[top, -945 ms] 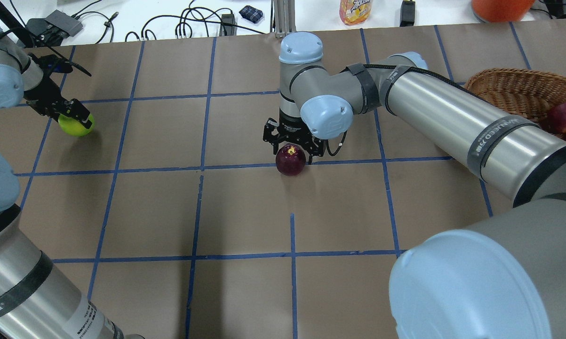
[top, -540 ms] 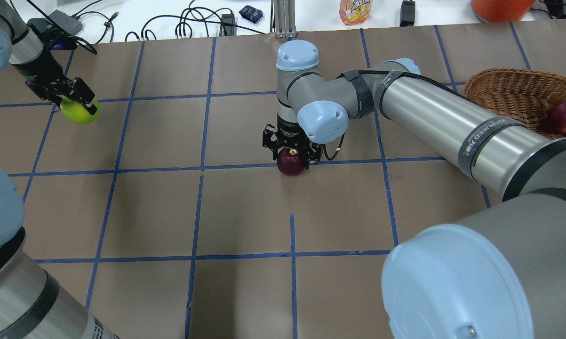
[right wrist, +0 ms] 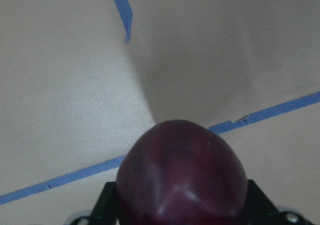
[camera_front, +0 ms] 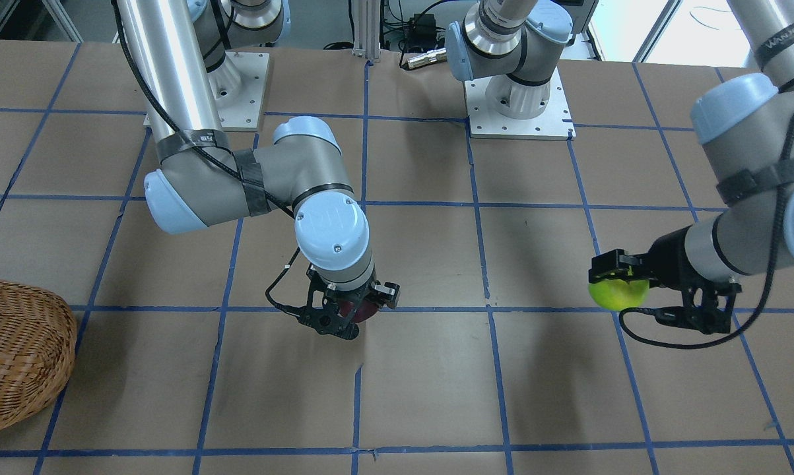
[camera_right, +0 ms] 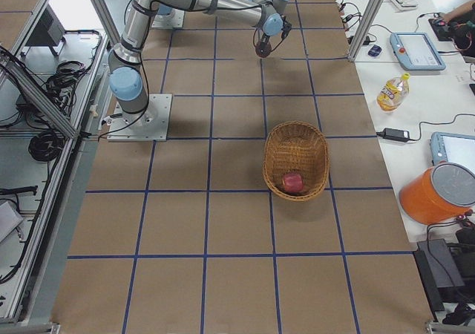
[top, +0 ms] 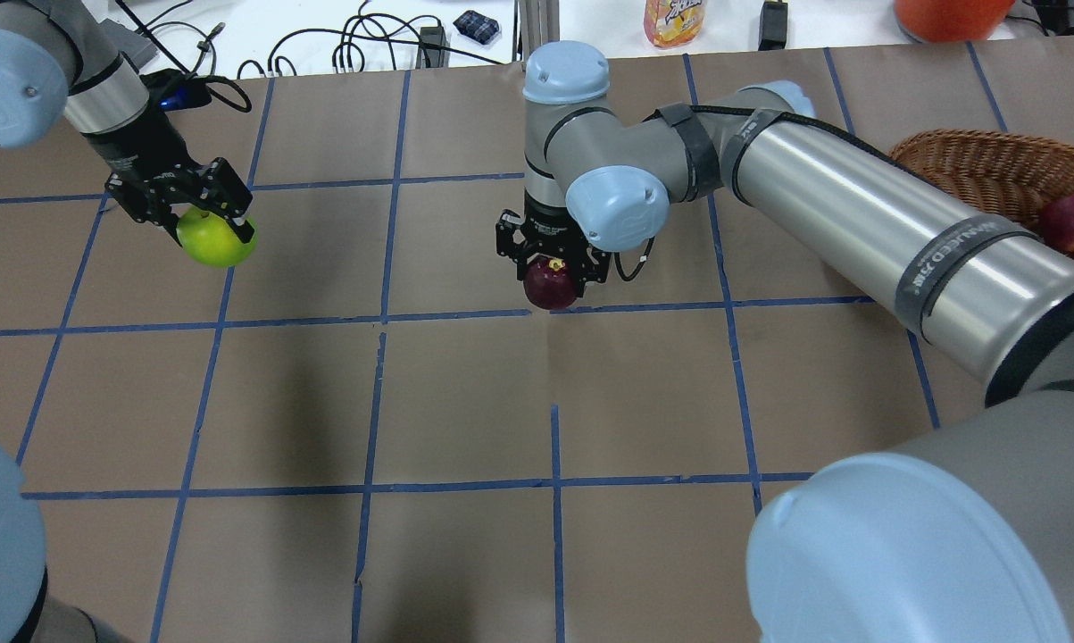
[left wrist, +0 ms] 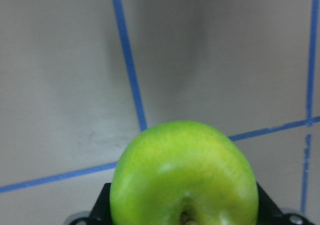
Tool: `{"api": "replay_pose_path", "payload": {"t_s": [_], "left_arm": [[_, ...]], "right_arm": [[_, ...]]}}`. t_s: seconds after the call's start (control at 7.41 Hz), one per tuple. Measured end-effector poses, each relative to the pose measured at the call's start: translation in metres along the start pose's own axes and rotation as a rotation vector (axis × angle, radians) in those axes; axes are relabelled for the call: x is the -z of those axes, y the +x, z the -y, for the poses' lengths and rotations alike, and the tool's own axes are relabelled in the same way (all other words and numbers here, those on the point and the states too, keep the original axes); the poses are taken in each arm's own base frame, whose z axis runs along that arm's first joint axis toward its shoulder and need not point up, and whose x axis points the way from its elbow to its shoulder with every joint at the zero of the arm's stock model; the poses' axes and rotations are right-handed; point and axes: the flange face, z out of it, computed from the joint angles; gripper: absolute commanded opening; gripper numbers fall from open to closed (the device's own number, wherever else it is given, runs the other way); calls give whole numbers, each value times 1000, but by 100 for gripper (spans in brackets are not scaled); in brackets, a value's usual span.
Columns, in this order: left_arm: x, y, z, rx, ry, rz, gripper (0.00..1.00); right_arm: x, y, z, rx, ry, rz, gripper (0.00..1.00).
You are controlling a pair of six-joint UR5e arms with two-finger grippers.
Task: Put all apples into basket
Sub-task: 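Drop dark red apple in basket with right while left carries green apple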
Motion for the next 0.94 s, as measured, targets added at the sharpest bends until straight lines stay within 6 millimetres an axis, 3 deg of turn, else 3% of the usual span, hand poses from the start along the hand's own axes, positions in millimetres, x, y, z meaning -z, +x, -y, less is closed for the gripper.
{"api": "replay_pose_path", "payload": {"t_s": [0.27,0.4,0.68,0.94], "left_arm": [[-17,53,-27,88,2,-11,21],[-25,94,-33,108,25,12,21],[-46,163,-36,186,63,41,21],[-74,239,-31,213,155,48,21]], "right_arm": [[71,40,33,-36,51,2,0],[102,80,62,-31,64,-16,0],[138,201,133,30,54,-92,0],[147,317,181,176,33,-213,0]]}}
